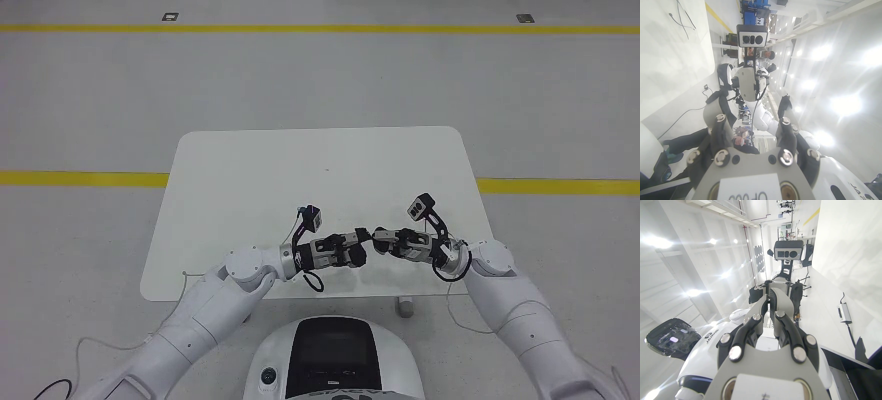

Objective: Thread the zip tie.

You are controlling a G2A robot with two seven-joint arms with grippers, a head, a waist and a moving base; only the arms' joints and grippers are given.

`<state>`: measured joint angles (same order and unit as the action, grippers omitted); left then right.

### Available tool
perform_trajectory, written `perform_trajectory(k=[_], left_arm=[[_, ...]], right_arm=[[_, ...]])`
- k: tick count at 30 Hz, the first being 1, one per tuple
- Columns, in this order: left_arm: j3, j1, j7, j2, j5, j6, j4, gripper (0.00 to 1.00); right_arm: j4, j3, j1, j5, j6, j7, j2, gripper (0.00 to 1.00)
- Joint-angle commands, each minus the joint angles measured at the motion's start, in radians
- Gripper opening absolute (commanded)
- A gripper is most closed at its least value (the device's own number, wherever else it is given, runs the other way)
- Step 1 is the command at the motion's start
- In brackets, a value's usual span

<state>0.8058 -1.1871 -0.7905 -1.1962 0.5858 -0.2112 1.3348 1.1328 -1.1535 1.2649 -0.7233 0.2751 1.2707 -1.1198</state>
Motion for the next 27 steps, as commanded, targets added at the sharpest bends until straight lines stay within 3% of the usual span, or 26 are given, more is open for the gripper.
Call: perform_trajectory(k=[1,27], left_arm=[[0.0,0.0,0.0,0.0,0.0,-0.001,0.0,0.5],[-0.002,0.0,0.001,0.0,-0.002,0.001,0.0,0.43]], right_arm=[[0.0,0.0,0.0,0.001,0.0,0.0,0.0,0.0],[-0.005,-0.003,-0.002,0.011,-0.004,-0.006,-0.002,0.0]])
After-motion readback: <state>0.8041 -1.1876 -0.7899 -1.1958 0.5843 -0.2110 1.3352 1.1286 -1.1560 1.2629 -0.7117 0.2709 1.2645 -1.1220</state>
